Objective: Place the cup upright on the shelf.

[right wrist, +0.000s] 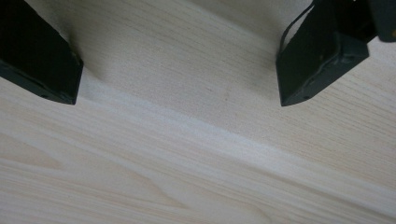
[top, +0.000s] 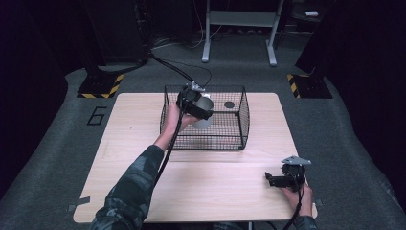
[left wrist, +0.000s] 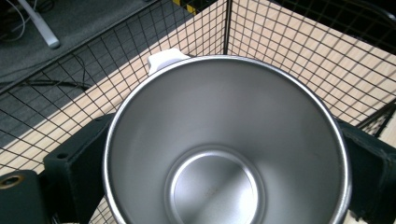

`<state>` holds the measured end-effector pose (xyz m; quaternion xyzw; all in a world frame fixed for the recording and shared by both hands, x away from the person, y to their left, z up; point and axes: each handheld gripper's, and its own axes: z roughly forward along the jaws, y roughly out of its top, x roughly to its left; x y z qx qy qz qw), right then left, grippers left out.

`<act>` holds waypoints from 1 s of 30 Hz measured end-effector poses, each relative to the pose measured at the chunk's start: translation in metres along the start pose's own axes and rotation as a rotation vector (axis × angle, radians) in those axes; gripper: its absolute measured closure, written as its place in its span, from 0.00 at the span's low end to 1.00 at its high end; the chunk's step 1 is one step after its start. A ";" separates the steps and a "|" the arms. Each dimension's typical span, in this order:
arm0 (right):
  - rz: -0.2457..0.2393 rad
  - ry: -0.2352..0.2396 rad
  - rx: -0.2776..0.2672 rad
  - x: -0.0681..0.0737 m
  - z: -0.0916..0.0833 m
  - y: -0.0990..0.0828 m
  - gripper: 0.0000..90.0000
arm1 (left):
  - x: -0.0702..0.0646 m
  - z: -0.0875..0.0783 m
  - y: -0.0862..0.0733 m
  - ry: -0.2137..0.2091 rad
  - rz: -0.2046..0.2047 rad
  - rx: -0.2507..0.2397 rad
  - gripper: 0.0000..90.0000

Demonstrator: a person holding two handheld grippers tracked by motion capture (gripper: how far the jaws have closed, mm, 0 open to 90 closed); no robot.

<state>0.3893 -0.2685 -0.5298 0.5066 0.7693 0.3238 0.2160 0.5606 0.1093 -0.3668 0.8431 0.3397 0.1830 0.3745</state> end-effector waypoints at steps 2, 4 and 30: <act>0.000 0.001 -0.001 0.000 0.000 0.000 0.00 | 0.002 0.004 -0.001 0.002 -0.006 0.006 0.07; 0.000 0.000 0.000 0.000 0.000 0.000 0.00 | 0.003 0.008 -0.002 0.009 -0.013 0.012 0.07; 0.003 0.002 0.001 0.001 0.000 0.000 0.00 | 0.008 0.051 -0.008 0.013 -0.044 0.106 0.07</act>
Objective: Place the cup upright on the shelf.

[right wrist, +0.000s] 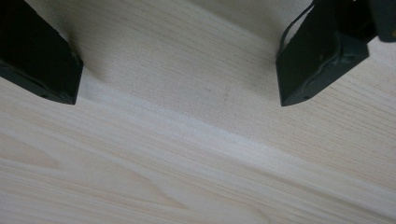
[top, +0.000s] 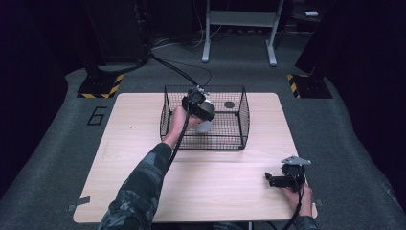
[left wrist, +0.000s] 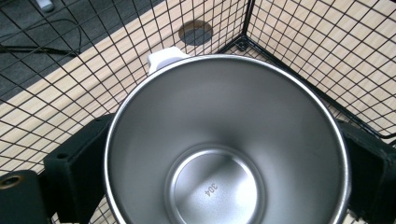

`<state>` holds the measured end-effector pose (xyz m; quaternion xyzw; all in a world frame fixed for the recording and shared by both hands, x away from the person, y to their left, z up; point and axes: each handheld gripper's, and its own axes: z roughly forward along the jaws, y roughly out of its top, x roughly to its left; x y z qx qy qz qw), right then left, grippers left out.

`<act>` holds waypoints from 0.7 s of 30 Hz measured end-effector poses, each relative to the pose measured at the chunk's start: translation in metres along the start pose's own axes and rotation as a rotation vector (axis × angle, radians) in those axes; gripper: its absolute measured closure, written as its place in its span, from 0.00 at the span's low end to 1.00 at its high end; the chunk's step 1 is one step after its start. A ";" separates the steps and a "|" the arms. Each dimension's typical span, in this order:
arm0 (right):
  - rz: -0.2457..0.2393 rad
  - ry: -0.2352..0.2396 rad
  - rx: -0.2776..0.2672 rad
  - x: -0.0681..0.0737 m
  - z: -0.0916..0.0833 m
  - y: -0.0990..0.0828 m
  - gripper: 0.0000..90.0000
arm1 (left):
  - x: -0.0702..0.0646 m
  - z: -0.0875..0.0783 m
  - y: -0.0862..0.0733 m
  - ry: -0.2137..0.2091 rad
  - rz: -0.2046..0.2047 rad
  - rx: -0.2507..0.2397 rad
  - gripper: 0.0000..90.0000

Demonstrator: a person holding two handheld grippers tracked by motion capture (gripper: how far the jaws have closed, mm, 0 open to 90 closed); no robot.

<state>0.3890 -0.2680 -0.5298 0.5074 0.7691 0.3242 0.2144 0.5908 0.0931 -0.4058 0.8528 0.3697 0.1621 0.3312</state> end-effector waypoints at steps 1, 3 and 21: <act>0.001 0.000 0.000 0.000 0.000 0.000 0.00 | 0.000 0.002 0.000 -0.001 -0.014 -0.007 0.07; 0.004 0.003 0.000 0.000 0.000 0.000 0.00 | 0.000 0.005 -0.001 -0.006 -0.021 -0.002 0.07; 0.005 0.004 -0.007 0.000 0.000 0.000 0.00 | -0.003 0.020 -0.002 -0.023 -0.004 0.056 0.07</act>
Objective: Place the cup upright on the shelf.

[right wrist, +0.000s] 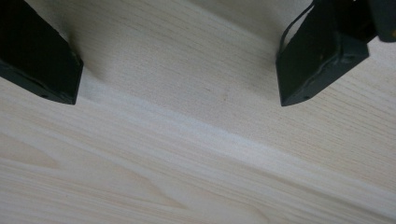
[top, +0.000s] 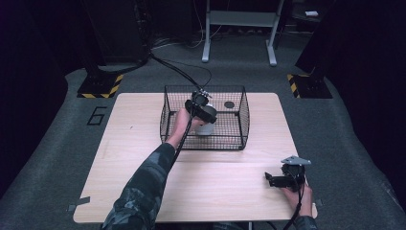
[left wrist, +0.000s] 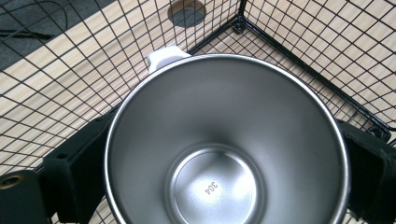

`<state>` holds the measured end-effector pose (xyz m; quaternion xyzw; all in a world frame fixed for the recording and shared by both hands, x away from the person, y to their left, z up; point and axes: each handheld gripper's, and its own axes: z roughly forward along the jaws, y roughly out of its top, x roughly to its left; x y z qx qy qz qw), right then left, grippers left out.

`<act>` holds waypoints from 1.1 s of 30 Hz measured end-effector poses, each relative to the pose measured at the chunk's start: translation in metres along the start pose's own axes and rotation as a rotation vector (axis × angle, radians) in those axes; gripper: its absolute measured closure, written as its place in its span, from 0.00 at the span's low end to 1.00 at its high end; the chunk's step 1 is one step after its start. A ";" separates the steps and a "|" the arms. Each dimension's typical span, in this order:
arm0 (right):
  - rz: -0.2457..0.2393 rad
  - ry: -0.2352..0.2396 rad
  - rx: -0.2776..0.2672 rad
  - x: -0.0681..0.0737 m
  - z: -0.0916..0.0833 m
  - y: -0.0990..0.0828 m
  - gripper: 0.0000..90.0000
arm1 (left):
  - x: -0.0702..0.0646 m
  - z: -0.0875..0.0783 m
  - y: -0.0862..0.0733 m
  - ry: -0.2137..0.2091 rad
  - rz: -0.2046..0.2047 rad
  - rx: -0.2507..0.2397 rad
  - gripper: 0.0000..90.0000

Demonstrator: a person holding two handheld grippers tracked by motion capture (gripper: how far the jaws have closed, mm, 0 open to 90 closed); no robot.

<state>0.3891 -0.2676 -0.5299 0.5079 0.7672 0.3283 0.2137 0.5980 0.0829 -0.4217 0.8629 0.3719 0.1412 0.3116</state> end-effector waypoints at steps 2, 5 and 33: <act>0.000 0.000 0.000 0.000 0.000 0.000 0.00 | -0.001 0.001 0.000 -0.002 0.002 0.005 0.07; -0.001 0.000 0.000 0.000 0.000 0.000 0.00 | -0.001 0.003 0.001 -0.007 0.004 0.013 0.07; -0.014 -0.002 0.005 0.000 0.000 0.000 0.00 | -0.005 -0.002 -0.007 -0.020 0.077 0.097 0.06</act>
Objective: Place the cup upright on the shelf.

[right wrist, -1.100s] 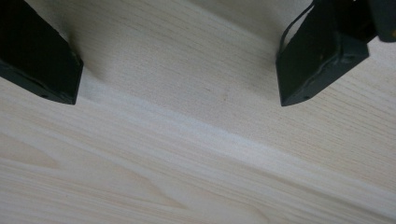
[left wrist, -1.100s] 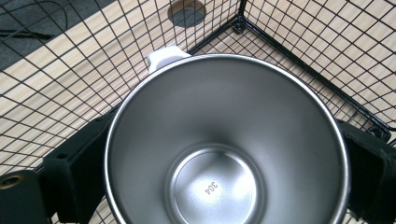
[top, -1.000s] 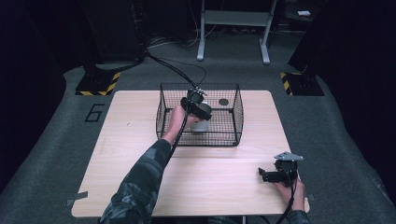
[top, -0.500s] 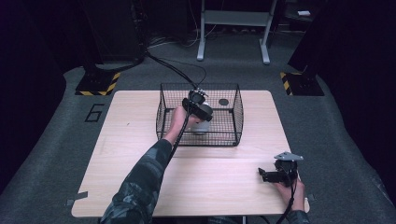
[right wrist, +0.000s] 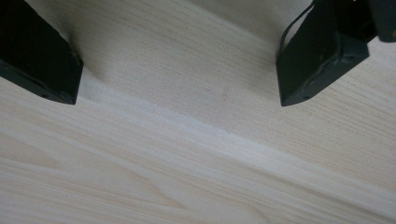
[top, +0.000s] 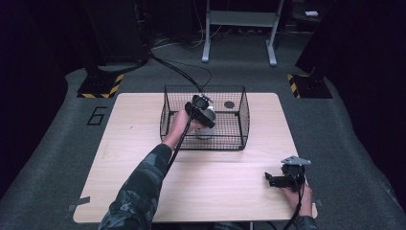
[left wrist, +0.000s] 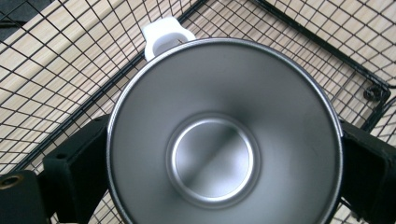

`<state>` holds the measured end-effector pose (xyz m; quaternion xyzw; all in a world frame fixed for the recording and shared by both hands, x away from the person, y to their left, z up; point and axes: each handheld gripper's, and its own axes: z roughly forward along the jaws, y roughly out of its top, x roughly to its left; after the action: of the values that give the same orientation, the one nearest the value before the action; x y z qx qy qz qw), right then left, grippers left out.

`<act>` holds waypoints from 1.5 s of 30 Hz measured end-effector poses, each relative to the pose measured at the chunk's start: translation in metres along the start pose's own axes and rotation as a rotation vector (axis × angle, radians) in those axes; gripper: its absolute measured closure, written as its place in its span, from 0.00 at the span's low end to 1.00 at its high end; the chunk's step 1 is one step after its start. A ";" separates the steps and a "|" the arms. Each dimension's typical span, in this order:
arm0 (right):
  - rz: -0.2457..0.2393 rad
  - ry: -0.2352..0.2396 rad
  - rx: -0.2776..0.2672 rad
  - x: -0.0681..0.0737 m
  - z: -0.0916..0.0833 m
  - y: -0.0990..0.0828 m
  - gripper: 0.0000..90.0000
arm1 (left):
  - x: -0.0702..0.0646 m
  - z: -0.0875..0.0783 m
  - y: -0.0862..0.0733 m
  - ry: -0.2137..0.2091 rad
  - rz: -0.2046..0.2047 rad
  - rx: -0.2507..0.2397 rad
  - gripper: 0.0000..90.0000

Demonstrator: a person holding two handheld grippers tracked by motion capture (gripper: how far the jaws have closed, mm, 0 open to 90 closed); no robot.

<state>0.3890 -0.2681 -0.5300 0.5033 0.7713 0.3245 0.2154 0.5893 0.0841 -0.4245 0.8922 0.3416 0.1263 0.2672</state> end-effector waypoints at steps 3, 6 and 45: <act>0.000 0.000 0.000 0.000 0.000 0.000 0.00 | -0.001 -0.001 -0.001 0.005 0.013 0.001 0.06; 0.002 -0.001 0.000 0.000 0.000 0.000 0.00 | -0.001 -0.001 -0.003 0.002 0.012 -0.006 0.06; 0.001 -0.002 0.000 0.000 0.000 0.000 0.00 | -0.014 -0.094 -0.032 -0.027 -0.002 -0.227 0.00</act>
<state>0.3890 -0.2681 -0.5300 0.5040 0.7708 0.3244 0.2159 0.5231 0.1313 -0.3660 0.8575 0.3221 0.1518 0.3714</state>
